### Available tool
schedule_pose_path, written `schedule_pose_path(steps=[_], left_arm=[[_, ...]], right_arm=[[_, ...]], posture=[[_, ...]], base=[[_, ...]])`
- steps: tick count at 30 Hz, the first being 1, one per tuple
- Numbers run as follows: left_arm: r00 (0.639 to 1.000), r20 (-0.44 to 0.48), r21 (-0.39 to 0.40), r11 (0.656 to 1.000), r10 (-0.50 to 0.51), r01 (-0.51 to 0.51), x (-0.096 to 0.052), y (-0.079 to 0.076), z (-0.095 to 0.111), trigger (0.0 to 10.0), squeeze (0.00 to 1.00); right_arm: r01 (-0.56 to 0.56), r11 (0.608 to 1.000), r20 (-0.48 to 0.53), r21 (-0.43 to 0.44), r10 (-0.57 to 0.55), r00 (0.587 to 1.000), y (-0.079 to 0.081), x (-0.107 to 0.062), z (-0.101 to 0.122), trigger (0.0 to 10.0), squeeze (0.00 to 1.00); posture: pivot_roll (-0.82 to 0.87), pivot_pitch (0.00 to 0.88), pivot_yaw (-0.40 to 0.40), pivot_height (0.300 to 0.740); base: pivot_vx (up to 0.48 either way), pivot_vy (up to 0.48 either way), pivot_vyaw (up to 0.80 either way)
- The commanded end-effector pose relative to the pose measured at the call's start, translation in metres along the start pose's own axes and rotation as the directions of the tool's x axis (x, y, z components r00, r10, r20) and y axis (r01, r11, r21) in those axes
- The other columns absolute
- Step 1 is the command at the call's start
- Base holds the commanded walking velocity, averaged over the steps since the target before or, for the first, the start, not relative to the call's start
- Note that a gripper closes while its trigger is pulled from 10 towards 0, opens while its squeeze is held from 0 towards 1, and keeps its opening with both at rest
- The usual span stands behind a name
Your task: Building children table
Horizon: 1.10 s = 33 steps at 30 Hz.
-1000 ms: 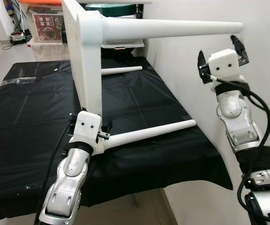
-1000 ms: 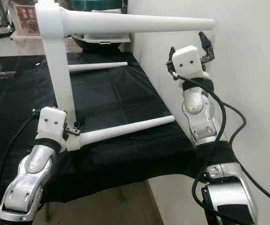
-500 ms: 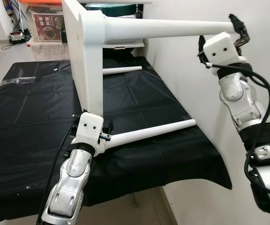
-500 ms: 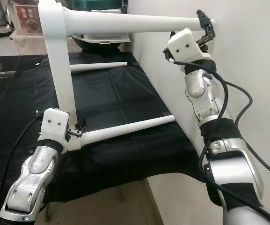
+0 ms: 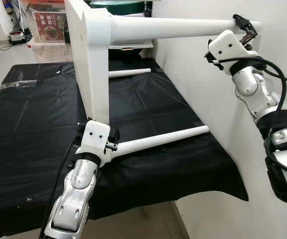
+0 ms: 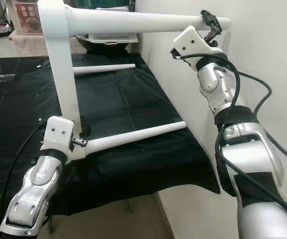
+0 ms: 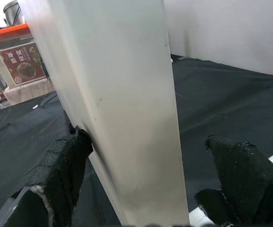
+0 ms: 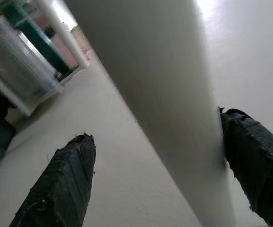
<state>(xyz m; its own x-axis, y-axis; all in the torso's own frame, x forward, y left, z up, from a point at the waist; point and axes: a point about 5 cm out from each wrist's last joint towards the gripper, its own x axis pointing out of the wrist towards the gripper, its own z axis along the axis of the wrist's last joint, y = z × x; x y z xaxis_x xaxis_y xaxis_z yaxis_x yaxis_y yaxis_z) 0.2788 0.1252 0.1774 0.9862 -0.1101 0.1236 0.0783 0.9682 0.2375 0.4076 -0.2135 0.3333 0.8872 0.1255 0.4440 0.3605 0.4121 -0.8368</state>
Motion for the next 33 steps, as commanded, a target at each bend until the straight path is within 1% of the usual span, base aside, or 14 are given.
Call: schedule_pose_path(steps=[1, 9, 10, 11, 12, 14, 15, 16, 17, 18, 19, 20, 21, 33], left_arm=[[1.0, -0.03, 0.008, 1.0, 0.008, -0.008, 0.001, 0.0, -0.006, 10.0, 0.0], [0.998, -0.057, 0.025, 1.0, 0.011, -0.009, 0.004, -0.002, -0.012, 10.0, 0.0], [0.997, -0.069, 0.038, 0.999, 0.023, -0.021, 0.005, -0.001, -0.015, 10.0, 0.0], [0.996, -0.085, 0.059, 0.998, 0.04, -0.035, 0.005, 0.001, -0.017, 10.0, 0.0], [0.993, -0.098, 0.08, 0.995, 0.059, -0.051, 0.006, 0.002, -0.019, 10.0, 0.0], [0.991, -0.109, 0.1, 0.993, 0.076, -0.066, 0.007, 0.003, -0.021, 10.0, 0.0], [0.982, -0.146, 0.132, 0.986, 0.119, -0.1, 0.009, 0.006, -0.028, 10.0, 0.0], [0.982, -0.146, 0.132, 0.986, 0.119, -0.1, 0.009, 0.006, -0.028, 10.0, 0.0], [0.972, -0.178, 0.162, 0.979, 0.154, -0.125, 0.01, 0.007, -0.033, 10.0, 0.0], [0.957, -0.219, 0.185, 0.971, 0.189, -0.149, 0.011, 0.009, -0.04, 10.0, 0.0], [0.957, -0.219, 0.185, 0.971, 0.189, -0.149, 0.011, 0.009, -0.04, 10.0, 0.0], [0.949, -0.248, 0.186, 0.971, 0.196, -0.151, 0.012, 0.01, -0.045, 10.0, 0.0], [0.95, -0.245, 0.188, 0.971, 0.193, -0.149, 0.012, 0.01, -0.046, 10.0, 0.0], [0.945, -0.241, 0.21, 0.963, 0.219, -0.17, 0.012, 0.014, -0.049, 10.0, 0.0]], right_arm=[[-0.061, 0.998, -0.041, -0.007, 0.06, 0.997, 0.006, 0.0, -0.005, 10.0, 0.0], [-0.107, 0.994, -0.026, 0.019, 0.108, 0.994, 0.015, -0.002, -0.003, 10.0, 0.0], [-0.11, 0.994, -0.024, 0.019, 0.111, 0.994, 0.016, -0.002, -0.003, 6.5, 0.0], [-0.112, 0.994, -0.022, 0.02, 0.112, 0.993, 0.016, -0.002, -0.002, 6.9, 0.0], [-0.115, 0.993, -0.02, 0.023, 0.115, 0.993, 0.016, -0.001, -0.002, 8.0, 0.0], [-0.12, 0.992, -0.018, 0.026, 0.12, 0.993, 0.016, -0.001, -0.002, 8.0, 0.0], [-0.124, 0.992, -0.017, 0.027, 0.124, 0.992, 0.017, -0.001, -0.002, 4.9, 0.0], [-0.124, 0.992, -0.017, 0.027, 0.124, 0.992, 0.017, -0.001, -0.002, 4.9, 0.0], [-0.127, 0.991, -0.017, 0.028, 0.128, 0.992, 0.017, -0.002, -0.002, 4.7, 0.0], [-0.13, 0.991, -0.019, 0.028, 0.13, 0.991, 0.017, -0.002, -0.003, 3.5, 0.0], [-0.13, 0.991, -0.019, 0.028, 0.13, 0.991, 0.017, -0.002, -0.003, 3.5, 0.0], [-0.133, 0.991, -0.021, 0.029, 0.133, 0.991, 0.017, -0.002, -0.004, 2.5, 0.0], [-0.135, 0.99, -0.022, 0.03, 0.136, 0.991, 0.017, -0.002, -0.004, 0.0, 0.0], [-0.182, 0.983, -0.009, 0.013, 0.183, 0.983, 0.02, -0.004, -0.005, 0.0, 0.0]], posture=[[0.06, 0.0, -0.074, 0.74], [0.06, 0.0, -0.068, 0.74], [0.05, 0.0, -0.062, 0.74], [0.05, 0.0, -0.06, 0.74], [0.05, 0.0, -0.06, 0.74], [0.05, 0.0, -0.06, 0.74], [0.05, 0.0, -0.055, 0.74], [0.05, 0.0, -0.055, 0.74], [0.05, 0.0, -0.054, 0.74], [0.05, 0.0, -0.054, 0.74], [0.05, 0.0, -0.054, 0.74], [0.05, 0.0, -0.053, 0.74], [0.05, 0.0, -0.052, 0.74], [0.05, 0.0, -0.048, 0.74]], base=[[0.0, 0.0, 0.0], [0.0, 0.0, 0.0], [0.0, 0.0, 0.0], [0.0, 0.0, 0.0], [0.0, 0.0, 0.0], [0.0, 0.0, 0.0], [0.0, 0.0, 0.0], [0.0, 0.0, 0.0], [0.0, 0.0, 0.0], [0.0, 0.0, 0.0], [0.0, 0.0, 0.0], [0.0, 0.0, 0.0], [0.0, 0.0, 0.0], [0.0, 0.0, 0.0]])
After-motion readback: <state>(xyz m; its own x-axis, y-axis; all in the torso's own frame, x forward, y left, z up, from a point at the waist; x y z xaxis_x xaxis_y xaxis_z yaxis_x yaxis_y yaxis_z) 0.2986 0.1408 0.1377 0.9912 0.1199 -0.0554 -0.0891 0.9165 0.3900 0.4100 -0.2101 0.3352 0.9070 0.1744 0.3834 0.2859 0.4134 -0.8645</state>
